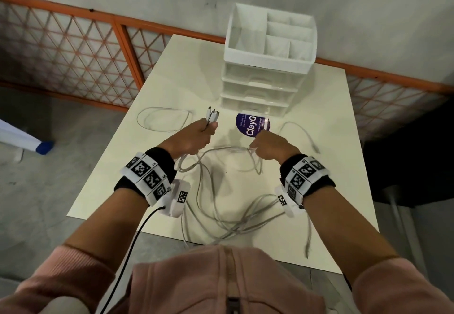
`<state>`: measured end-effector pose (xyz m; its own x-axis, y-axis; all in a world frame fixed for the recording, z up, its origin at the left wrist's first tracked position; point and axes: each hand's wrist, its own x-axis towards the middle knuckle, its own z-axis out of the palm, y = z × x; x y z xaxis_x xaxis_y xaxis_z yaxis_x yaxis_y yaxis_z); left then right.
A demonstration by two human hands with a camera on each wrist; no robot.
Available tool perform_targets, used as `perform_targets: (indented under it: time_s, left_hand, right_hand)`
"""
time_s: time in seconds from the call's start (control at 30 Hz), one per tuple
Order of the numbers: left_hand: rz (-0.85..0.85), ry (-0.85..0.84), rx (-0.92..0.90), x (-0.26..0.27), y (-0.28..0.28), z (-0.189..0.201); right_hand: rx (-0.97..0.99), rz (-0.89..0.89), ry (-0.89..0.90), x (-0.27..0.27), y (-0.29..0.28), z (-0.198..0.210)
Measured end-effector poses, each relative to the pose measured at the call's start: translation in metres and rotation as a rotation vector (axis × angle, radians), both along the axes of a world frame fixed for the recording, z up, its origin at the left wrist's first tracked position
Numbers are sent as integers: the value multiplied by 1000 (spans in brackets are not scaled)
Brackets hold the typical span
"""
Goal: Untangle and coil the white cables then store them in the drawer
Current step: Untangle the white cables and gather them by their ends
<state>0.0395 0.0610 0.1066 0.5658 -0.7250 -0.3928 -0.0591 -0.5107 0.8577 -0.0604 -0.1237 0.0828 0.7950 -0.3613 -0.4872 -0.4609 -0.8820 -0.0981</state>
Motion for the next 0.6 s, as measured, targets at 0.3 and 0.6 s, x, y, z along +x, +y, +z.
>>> perform_targets:
  time_s: [0.3, 0.6]
  left_hand:
    - [39, -48, -14, 5, -8, -5]
    - [64, 29, -144, 7, -8, -10]
  right_hand:
    - [-87, -239, -164, 10, 1, 30]
    - [265, -380, -616, 19, -1, 38]
